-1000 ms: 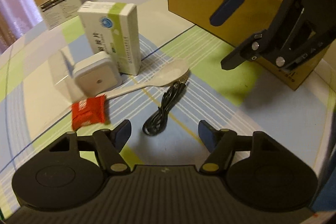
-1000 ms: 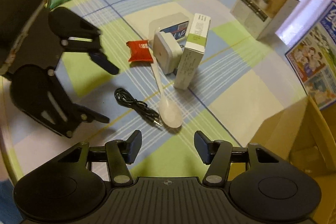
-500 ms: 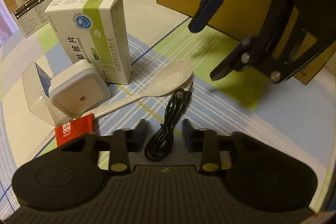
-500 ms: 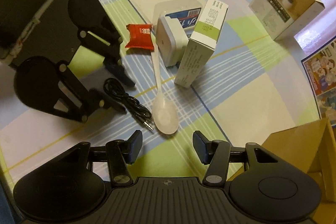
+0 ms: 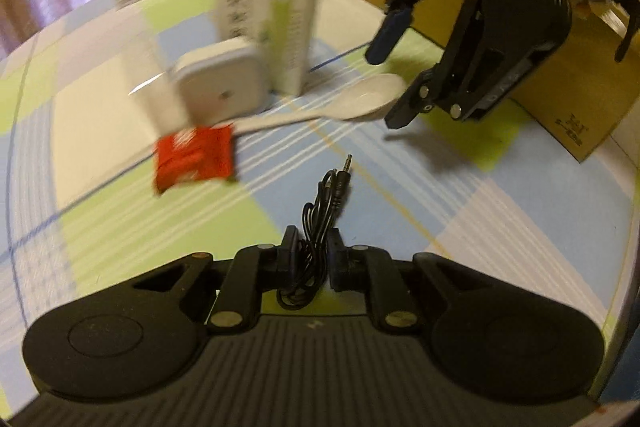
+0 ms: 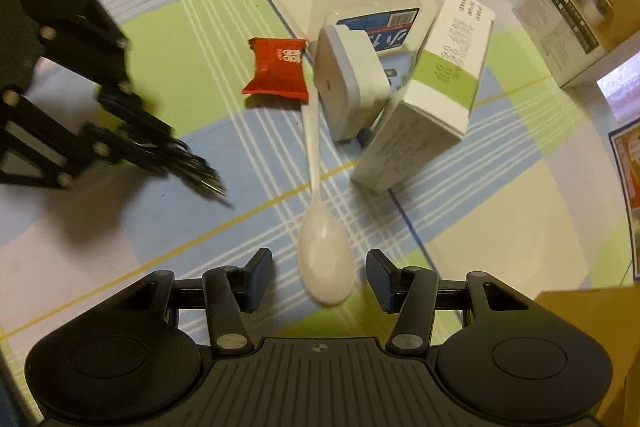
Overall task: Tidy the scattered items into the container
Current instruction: 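Grasp the black cable with left tool while right tool grasps white spoon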
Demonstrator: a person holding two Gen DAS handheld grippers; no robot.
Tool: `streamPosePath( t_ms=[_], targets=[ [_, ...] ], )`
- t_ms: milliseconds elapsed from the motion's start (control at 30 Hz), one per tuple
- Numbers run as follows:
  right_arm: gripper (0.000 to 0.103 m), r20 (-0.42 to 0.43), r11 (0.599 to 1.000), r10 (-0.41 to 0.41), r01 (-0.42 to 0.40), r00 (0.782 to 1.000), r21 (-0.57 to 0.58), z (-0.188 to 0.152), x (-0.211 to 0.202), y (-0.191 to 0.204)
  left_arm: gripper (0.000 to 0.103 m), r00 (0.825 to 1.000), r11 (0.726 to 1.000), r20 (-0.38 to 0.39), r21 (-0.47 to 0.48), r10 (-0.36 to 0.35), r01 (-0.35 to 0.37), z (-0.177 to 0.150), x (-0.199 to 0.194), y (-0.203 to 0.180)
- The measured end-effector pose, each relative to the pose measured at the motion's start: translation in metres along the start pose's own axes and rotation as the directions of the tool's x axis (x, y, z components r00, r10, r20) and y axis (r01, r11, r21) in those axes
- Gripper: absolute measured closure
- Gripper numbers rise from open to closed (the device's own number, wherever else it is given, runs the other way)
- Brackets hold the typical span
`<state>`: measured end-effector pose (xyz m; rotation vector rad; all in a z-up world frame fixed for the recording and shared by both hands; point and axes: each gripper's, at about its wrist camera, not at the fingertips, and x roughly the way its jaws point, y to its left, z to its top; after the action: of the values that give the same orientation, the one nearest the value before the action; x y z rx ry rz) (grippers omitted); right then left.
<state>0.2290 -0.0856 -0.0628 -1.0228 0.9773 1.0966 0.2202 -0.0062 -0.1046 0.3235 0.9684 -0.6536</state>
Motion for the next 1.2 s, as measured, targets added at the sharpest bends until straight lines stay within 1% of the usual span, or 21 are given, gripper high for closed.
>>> streamPosePath(
  t_ms=[67, 167, 300, 500, 600, 700, 767, 867, 1000, 1100, 1133, 1200],
  targets=[
    [0.060, -0.010, 1.000, 0.013, -0.012, 1.000, 0.005, 0.004, 0.007, -0.002, 0.092, 1.000, 0.999, 0.002, -0.035, 0.011, -0.011, -0.005, -0.004, 0.005],
    [0.064, -0.017, 0.999, 0.032, -0.032, 0.999, 0.010, 0.009, 0.014, -0.005, 0.092, 1.000, 0.998, 0.006, -0.058, 0.020, -0.020, -0.009, -0.008, 0.007],
    [0.073, -0.017, 0.996, 0.059, -0.058, 0.998, 0.069, 0.013, 0.016, -0.014, 0.092, 1.000, 0.997, 0.015, -0.071, 0.021, -0.019, -0.013, -0.011, 0.007],
    [0.073, -0.034, 0.987, 0.079, -0.073, 0.996, 0.143, 0.007, 0.014, -0.014, 0.092, 1.000, 0.995, 0.021, -0.100, 0.019, -0.017, -0.015, -0.011, 0.008],
    [0.073, -0.046, 0.975, 0.080, -0.069, 0.996, 0.210, 0.001, 0.009, -0.010, 0.092, 1.000, 0.993, 0.017, -0.120, 0.021, -0.018, -0.018, -0.013, 0.006],
    [0.073, -0.024, 0.943, 0.098, -0.085, 0.995, 0.323, -0.010, -0.003, -0.002, 0.092, 1.000, 0.988, 0.004, -0.155, 0.026, -0.025, -0.020, -0.016, 0.002],
    [0.073, -0.009, 0.912, 0.116, -0.103, 0.993, 0.397, -0.021, -0.010, 0.007, 0.092, 1.000, 0.984, -0.003, -0.175, 0.023, -0.023, -0.022, -0.019, -0.002],
    [0.073, 0.021, 0.873, 0.124, -0.119, 0.992, 0.474, -0.040, -0.020, 0.027, 0.092, 1.000, 0.982, -0.013, -0.190, 0.020, -0.022, -0.026, -0.023, -0.010],
    [0.073, 0.068, 0.820, 0.108, -0.128, 0.992, 0.558, -0.060, -0.029, 0.052, 0.092, 1.000, 0.978, -0.019, -0.208, 0.015, -0.018, -0.033, -0.029, -0.018],
    [0.073, 0.123, 0.760, 0.096, -0.153, 0.988, 0.632, -0.077, -0.034, 0.065, 0.092, 1.000, 0.977, -0.024, -0.214, 0.016, -0.020, -0.039, -0.034, -0.021],
    [0.073, 0.141, 0.741, 0.091, -0.162, 0.986, 0.652, -0.081, -0.034, 0.068, 0.092, 0.999, 0.977, -0.027, -0.211, 0.018, -0.023, -0.040, -0.035, -0.023],
    [0.073, 0.168, 0.717, 0.073, -0.169, 0.983, 0.677, -0.086, -0.035, 0.075, 0.092, 0.999, 0.981, -0.033, -0.190, 0.034, -0.040, -0.042, -0.036, -0.028]
  ],
)
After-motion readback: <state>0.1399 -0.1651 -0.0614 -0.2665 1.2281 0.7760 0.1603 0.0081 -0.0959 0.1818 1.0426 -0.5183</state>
